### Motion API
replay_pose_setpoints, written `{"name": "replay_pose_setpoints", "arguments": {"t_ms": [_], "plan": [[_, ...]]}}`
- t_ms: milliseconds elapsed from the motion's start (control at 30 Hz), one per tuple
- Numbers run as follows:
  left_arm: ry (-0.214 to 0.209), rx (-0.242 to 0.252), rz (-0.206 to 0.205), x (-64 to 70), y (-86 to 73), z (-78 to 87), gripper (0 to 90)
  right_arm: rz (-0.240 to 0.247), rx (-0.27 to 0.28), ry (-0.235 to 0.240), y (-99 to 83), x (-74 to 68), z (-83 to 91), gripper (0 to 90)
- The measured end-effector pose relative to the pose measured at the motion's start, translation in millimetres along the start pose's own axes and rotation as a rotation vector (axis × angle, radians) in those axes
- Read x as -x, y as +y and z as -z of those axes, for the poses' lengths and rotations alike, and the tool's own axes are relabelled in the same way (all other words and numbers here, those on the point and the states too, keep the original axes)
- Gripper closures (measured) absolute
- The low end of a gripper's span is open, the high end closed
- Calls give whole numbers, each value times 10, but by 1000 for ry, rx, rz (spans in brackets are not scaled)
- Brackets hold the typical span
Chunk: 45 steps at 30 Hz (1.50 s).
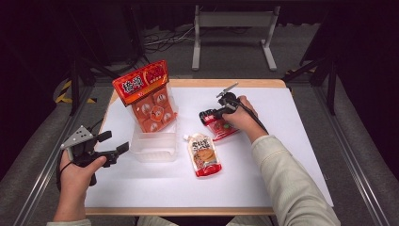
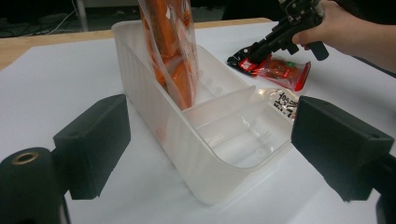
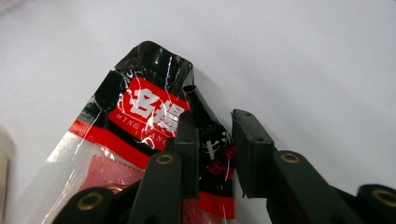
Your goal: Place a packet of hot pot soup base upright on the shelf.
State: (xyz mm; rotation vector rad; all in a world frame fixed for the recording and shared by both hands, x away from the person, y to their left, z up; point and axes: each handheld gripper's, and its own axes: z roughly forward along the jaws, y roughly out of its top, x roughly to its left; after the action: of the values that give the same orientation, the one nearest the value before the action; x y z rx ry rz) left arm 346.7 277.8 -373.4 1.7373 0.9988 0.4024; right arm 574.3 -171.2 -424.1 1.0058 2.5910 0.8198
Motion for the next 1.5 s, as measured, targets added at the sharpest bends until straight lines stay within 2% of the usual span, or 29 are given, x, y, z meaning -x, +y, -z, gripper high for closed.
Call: {"name": "replay_pose_setpoints", "arguments": {"t_ms": [167,367,433,633,767,967,1133,1500], "plan": [[2,3,6,-12,2,-8,127,-11,7,7,-28,1,37,755],[2,1,7,-21,11,-20,127,-36,49,43,-52,-5,199,757],[0,-1,6,-19,16,-31,127,-23,67,45,-42,-9,267,757],[-6,5,7,-11,38,-51,127,-33,169,71,5,-42,563,776],[-7,9,5,-18,53,-53,128,-17,206,65,25,-92,684,785],[-8,20,8,-30,82,-59,128,60,271,32,54,-252,870,792],[-15,24,4,-34,115,-85,128,104,324,26,85,-374,997,796],[-18,32,4,-40,160,-112,128,145,377,33,122,-553,1173,798]]}}
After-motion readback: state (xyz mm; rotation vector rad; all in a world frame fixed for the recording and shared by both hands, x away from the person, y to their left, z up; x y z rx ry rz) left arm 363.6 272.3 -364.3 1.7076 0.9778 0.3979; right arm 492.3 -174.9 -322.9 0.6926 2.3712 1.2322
